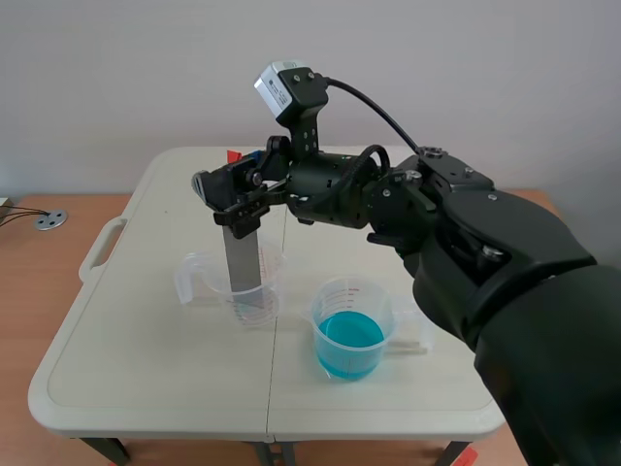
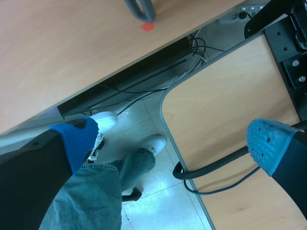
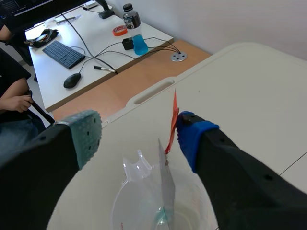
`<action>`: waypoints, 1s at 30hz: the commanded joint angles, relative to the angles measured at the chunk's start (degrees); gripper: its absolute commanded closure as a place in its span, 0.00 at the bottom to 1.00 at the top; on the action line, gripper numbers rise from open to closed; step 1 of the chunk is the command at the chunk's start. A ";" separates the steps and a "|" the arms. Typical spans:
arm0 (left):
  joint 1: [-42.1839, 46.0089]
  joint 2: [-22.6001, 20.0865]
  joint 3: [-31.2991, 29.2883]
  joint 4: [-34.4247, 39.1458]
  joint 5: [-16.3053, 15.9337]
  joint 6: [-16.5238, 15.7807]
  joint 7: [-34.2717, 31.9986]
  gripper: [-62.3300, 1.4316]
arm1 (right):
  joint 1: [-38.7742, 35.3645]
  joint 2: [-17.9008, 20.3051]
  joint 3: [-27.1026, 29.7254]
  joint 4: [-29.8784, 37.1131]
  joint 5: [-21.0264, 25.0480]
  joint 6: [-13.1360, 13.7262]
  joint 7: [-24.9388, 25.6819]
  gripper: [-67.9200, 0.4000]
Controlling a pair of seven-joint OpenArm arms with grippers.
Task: Hold the metal plate by the orange handle, dip it into the blue solution, take it out and point at it, then put the plate back in the beaker on the left.
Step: 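Put the plate into the left beaker, then return to the home posture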
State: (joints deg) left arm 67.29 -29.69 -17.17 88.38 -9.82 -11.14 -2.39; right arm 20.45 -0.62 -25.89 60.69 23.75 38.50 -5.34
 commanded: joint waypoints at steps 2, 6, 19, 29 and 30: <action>0.15 0.11 0.39 0.46 -0.17 -0.15 -0.66 0.00 | 1.62 -0.33 0.11 0.42 0.66 -2.08 1.25 0.31; 0.15 0.11 0.39 0.44 -0.17 -0.15 -0.57 0.00 | 1.64 -0.33 1.29 0.42 0.66 -4.68 1.25 0.18; -2.60 -0.20 0.37 0.57 1.16 -0.11 -2.99 0.00 | 1.60 0.17 7.91 0.90 0.70 -4.66 -1.42 0.02; -12.81 -7.91 0.37 3.82 0.61 -0.17 -3.02 0.00 | -2.21 5.35 7.96 9.29 0.68 -4.70 -2.25 0.02; -14.08 -8.52 0.37 4.31 0.26 -0.20 -3.02 0.00 | -2.99 6.14 7.96 10.62 0.70 -4.70 -2.21 0.02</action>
State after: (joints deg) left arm 53.95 -38.04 -16.62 91.26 -8.95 -11.31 -4.62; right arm 17.43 4.80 -18.02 69.56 23.79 33.65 -8.43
